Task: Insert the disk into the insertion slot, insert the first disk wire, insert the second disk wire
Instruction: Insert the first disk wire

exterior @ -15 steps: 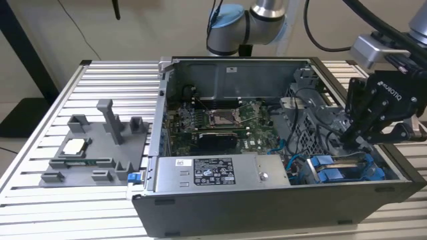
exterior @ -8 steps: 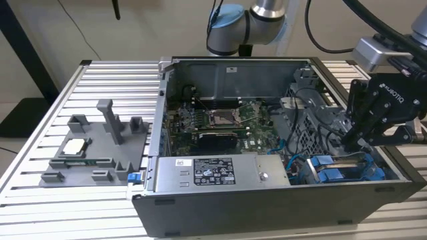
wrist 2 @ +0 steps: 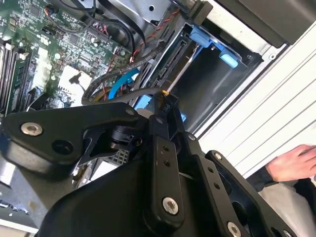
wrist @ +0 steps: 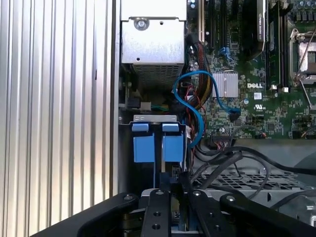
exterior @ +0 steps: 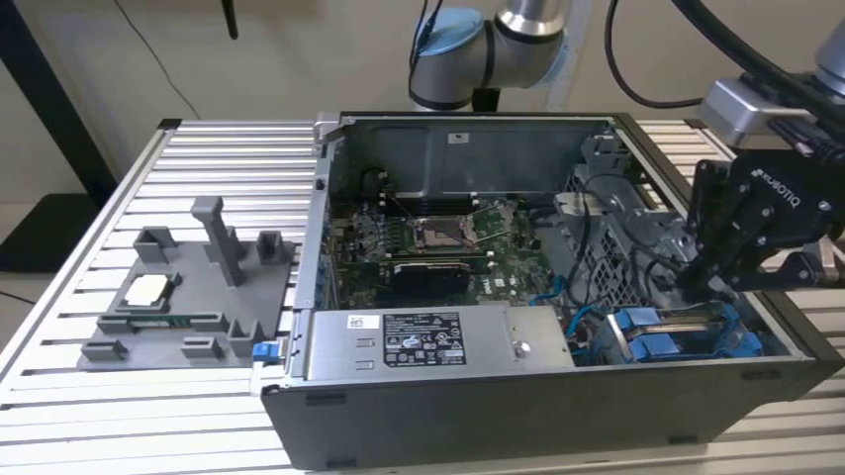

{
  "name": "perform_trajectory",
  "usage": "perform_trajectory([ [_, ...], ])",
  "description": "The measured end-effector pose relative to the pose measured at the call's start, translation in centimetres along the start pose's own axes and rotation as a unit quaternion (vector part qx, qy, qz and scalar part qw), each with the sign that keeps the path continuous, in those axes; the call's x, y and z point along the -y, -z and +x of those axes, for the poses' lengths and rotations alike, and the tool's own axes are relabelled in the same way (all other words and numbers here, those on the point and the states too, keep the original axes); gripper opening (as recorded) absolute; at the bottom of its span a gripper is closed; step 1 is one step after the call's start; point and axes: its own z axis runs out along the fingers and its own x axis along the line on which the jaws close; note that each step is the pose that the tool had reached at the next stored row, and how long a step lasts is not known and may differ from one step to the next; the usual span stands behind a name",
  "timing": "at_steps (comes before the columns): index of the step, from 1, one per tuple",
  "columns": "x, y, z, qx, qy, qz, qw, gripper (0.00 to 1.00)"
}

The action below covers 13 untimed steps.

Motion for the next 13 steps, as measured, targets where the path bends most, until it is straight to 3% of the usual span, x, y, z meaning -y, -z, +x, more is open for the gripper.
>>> perform_trajectory([
  [6,0.99,-0.33,-0.01,0.0017,0.002,0.0,1.0,0.19],
  [13,1.45,-0.98,-0.02,0.0015,0.004,0.0,1.0,0.19],
])
